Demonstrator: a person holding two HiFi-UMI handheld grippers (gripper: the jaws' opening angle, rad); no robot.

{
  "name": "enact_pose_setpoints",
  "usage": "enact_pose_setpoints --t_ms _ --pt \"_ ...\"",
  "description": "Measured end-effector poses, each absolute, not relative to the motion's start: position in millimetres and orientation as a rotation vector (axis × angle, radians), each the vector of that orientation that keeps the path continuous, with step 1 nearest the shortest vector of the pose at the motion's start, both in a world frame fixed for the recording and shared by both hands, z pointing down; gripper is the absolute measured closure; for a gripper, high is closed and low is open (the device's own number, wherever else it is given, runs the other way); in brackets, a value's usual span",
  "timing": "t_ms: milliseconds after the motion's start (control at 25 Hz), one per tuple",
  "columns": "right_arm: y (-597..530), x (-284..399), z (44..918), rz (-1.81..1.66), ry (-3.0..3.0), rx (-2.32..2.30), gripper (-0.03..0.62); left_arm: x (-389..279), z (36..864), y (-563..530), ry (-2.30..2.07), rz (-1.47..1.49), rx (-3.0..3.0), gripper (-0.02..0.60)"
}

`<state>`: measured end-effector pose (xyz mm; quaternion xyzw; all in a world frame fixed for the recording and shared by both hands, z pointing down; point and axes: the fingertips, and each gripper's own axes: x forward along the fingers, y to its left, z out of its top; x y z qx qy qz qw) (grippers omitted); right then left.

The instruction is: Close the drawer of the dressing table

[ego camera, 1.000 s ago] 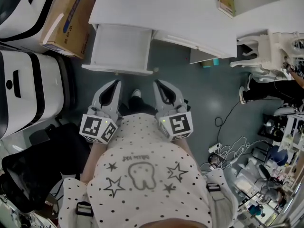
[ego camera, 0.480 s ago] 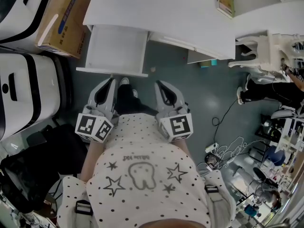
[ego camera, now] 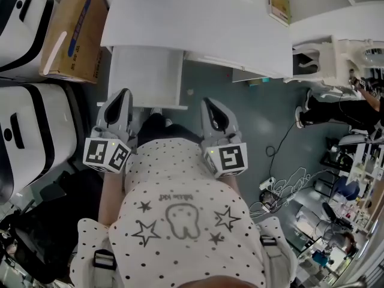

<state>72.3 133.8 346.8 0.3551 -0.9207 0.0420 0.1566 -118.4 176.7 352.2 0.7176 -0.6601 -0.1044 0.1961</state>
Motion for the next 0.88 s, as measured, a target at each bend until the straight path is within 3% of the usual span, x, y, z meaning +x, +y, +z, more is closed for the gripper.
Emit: enact_pose_setpoints --t_ms 440,880 --pt "110.3 58.0 364.3 0.185 -2.605 1.001 0.594 -142.7 389.3 169.2 -1.864 -0.11 1.945 0.584" --pt "77.2 65.3 363.1 0.14 -2.609 0.825 0.594 -118.6 518.7 221.7 -1.83 0.303 1.677 0.583"
